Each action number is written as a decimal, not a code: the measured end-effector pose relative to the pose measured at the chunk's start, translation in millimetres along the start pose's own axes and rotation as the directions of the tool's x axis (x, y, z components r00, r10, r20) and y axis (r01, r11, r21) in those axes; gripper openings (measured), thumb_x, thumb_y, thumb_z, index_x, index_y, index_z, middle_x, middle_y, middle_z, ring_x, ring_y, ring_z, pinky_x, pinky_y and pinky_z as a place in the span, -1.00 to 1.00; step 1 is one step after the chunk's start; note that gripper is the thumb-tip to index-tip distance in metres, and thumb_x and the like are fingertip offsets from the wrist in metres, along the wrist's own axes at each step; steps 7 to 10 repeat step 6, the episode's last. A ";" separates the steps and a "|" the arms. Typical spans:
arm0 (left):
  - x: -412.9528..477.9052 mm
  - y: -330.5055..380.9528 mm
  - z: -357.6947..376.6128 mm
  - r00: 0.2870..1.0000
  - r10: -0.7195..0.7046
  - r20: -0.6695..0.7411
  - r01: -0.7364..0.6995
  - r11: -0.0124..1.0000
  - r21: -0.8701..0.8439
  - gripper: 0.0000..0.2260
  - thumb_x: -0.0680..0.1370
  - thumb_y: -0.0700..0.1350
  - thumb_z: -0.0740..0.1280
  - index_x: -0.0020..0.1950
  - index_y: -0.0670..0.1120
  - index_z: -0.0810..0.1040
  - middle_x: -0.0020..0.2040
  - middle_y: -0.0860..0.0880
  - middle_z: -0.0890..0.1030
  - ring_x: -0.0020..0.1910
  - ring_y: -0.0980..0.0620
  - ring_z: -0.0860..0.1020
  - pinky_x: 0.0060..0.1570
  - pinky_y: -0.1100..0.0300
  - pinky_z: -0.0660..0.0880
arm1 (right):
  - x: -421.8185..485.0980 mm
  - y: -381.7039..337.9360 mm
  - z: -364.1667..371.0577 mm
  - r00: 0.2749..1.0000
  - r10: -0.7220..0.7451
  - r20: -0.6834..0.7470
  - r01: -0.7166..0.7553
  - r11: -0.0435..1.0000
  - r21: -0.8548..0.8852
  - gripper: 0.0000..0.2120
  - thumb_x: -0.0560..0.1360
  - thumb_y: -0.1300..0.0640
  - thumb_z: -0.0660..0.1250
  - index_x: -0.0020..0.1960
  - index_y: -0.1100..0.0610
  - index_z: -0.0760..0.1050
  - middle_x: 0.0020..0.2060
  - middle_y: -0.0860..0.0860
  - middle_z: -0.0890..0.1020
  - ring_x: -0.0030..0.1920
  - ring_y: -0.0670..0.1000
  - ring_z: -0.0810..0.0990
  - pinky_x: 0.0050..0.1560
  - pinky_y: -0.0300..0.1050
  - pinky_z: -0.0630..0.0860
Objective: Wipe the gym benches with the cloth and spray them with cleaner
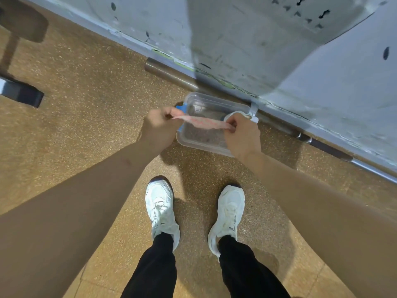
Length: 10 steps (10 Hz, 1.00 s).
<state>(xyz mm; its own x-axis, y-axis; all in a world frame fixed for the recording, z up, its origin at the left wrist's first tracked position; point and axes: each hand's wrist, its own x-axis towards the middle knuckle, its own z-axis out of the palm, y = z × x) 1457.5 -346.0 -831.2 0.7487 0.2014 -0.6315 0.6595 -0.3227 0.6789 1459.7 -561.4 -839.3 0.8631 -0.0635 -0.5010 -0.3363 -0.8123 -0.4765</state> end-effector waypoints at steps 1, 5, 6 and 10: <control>20.0 -8.5 13.9 0.996 0.070 -0.047 -0.062 0.985 0.161 -0.88 0.53 -0.09 0.38 -0.09 0.10 0.70 -0.07 -0.09 0.62 -0.33 0.08 0.46 -0.38 0.23 0.36 | 0.7 -2.5 12.5 0.998 0.057 -0.031 -0.054 0.993 0.102 -0.87 0.58 0.25 0.25 0.08 0.14 0.53 -0.13 0.00 0.62 -0.12 0.04 0.57 -0.09 -0.06 0.54; 26.1 -74.9 40.1 0.941 0.058 0.332 -0.275 0.703 0.656 -0.50 0.62 -0.24 0.23 0.56 0.06 0.37 0.39 -0.15 0.48 -0.06 -0.05 0.52 -0.17 0.10 0.48 | 10.3 23.4 65.3 0.878 0.133 0.459 0.020 0.950 -0.313 -0.54 0.63 0.17 0.25 0.52 0.04 0.37 0.39 0.10 0.51 0.28 0.15 0.56 0.21 -0.01 0.53; 13.2 -77.3 34.0 0.950 0.044 0.308 -0.228 0.774 0.591 -0.62 0.63 -0.20 0.21 0.44 -0.01 0.52 0.25 -0.16 0.61 -0.09 -0.15 0.63 -0.10 0.00 0.61 | 6.2 25.1 61.0 0.911 0.128 0.392 -0.021 0.964 -0.267 -0.56 0.62 0.15 0.24 0.50 0.04 0.40 0.38 0.10 0.52 0.28 0.16 0.56 0.21 -0.01 0.52; 13.2 -77.3 34.0 0.950 0.044 0.308 -0.228 0.774 0.591 -0.62 0.63 -0.20 0.21 0.44 -0.01 0.52 0.25 -0.16 0.61 -0.09 -0.15 0.63 -0.10 0.00 0.61 | 6.2 25.1 61.0 0.911 0.128 0.392 -0.021 0.964 -0.267 -0.56 0.62 0.15 0.24 0.50 0.04 0.40 0.38 0.10 0.52 0.28 0.16 0.56 0.21 -0.01 0.52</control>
